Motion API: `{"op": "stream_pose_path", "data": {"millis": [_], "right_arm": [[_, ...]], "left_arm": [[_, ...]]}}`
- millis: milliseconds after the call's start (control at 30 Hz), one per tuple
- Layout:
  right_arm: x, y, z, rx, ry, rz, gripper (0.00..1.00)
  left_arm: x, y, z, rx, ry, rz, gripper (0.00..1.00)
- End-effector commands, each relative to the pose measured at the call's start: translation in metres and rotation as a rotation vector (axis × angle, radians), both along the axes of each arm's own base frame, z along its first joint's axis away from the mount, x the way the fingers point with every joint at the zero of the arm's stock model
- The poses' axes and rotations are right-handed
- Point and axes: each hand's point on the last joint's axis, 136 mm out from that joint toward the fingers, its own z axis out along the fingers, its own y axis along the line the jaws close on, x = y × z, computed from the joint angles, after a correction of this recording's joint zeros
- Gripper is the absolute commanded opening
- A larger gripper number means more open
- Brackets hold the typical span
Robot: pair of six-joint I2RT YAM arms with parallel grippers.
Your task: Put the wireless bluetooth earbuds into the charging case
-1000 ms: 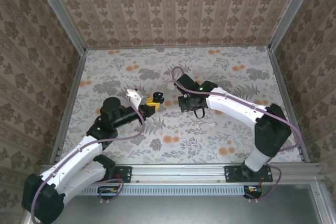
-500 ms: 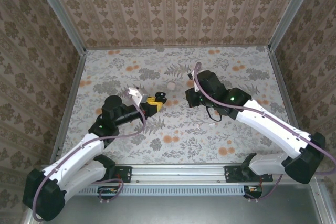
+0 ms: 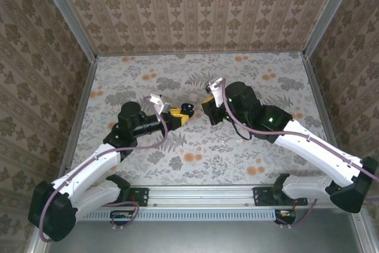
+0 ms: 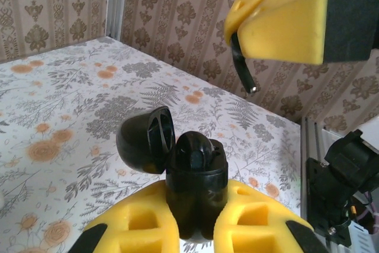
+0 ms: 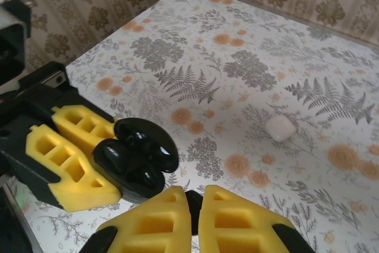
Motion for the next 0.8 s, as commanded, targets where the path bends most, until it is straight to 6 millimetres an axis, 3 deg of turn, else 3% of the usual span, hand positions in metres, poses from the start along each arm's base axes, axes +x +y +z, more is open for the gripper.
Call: {"op": "stream_pose_path", "data": {"millis": [0, 433, 767], "right_arm": [[-0.006, 0.013, 0.029, 0.02, -0.098, 0.078, 0.07], [-0.01, 0.026, 0.046, 0.006, -0.245, 0.116, 0.07], [-0.006, 0.033, 0.042, -0.066, -0.29, 0.138, 0.07]], "left_arm": [[-0.007, -0.005, 0.027, -0.061, -0.043, -0.046, 0.0], [-0.012, -0.006, 0.037, -0.097, -0.037, -0.072, 0.0], [-0.015, -0.007, 0.045, -0.123, -0.036, -0.087, 0.0]]}}
